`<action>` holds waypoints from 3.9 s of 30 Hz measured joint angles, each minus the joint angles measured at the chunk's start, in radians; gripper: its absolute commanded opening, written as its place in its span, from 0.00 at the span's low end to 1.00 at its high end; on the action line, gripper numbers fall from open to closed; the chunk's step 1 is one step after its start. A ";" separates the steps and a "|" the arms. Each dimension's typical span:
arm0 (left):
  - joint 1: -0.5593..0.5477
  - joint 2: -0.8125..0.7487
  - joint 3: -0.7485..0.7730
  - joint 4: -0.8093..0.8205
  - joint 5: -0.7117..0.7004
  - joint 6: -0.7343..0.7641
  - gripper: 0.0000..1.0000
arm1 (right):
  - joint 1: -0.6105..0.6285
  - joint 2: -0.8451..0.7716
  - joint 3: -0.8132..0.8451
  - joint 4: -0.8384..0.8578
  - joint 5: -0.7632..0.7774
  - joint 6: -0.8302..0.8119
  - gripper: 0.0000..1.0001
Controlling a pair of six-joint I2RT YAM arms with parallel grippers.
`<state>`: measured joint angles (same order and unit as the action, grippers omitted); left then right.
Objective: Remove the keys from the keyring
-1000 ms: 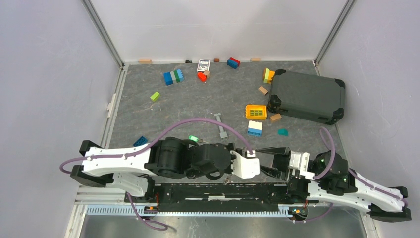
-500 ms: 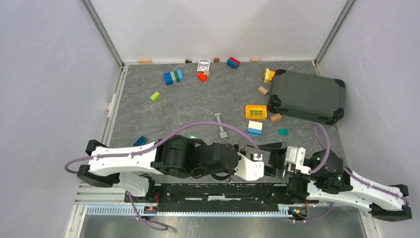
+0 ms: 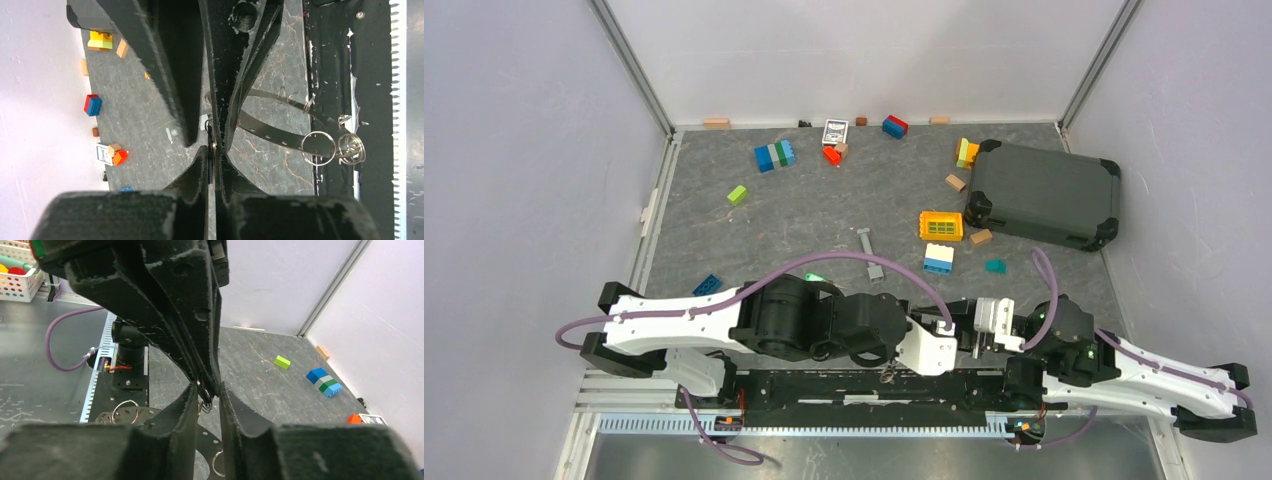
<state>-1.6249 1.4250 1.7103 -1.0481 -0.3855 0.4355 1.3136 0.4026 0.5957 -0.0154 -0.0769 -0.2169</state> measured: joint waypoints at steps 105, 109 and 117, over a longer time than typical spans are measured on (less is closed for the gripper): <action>-0.009 -0.431 -1.032 1.714 0.257 -0.241 0.11 | 0.000 -0.100 -0.061 0.274 -0.307 -0.011 0.00; -0.008 -0.430 -1.028 1.716 0.259 -0.245 0.02 | 0.000 -0.100 -0.062 0.282 -0.311 -0.007 0.00; -0.008 -0.429 -1.017 1.701 0.274 -0.245 0.02 | 0.000 -0.105 -0.077 0.314 -0.312 0.006 0.00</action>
<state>-1.6329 0.9962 0.6933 0.6525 -0.1120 0.1902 1.3136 0.2974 0.5190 0.2981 -0.3885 -0.2104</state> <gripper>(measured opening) 0.058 0.022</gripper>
